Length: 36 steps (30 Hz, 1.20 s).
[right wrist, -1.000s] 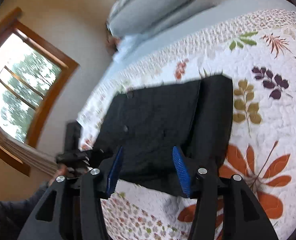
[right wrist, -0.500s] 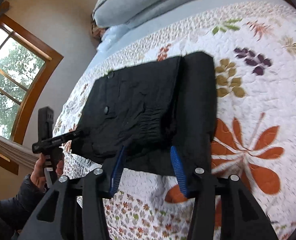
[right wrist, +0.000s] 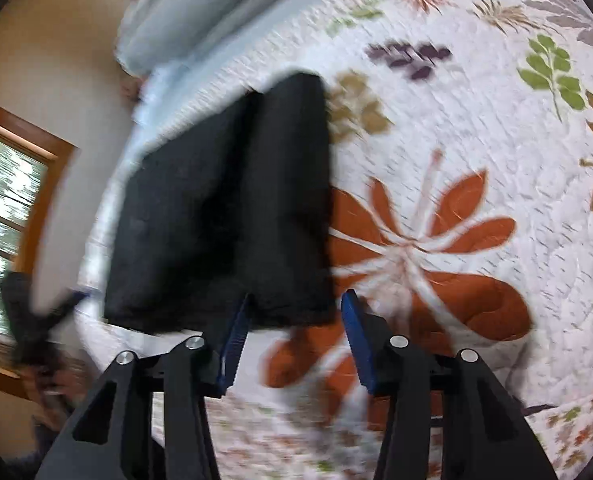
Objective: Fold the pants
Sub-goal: 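Lower the folded pants onto the quilt and open the left gripper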
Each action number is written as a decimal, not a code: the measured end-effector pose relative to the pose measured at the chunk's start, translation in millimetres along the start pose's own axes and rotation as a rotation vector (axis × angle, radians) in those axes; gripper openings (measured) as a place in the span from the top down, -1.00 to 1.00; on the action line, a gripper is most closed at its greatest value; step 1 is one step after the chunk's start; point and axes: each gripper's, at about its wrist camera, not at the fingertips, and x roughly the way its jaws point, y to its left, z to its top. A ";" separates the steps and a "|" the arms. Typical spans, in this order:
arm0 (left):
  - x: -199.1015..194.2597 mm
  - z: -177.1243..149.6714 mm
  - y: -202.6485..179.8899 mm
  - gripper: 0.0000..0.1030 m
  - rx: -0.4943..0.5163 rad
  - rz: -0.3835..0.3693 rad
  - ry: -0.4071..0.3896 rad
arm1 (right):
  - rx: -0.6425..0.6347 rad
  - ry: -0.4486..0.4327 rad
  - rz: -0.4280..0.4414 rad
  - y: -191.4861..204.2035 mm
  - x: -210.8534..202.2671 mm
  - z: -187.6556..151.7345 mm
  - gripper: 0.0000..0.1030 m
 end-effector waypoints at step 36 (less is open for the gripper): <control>-129.2 -32.7 -98.2 -0.95 0.203 0.258 -0.202 | -0.262 -0.433 -0.453 165.4 -134.7 -75.4 -0.93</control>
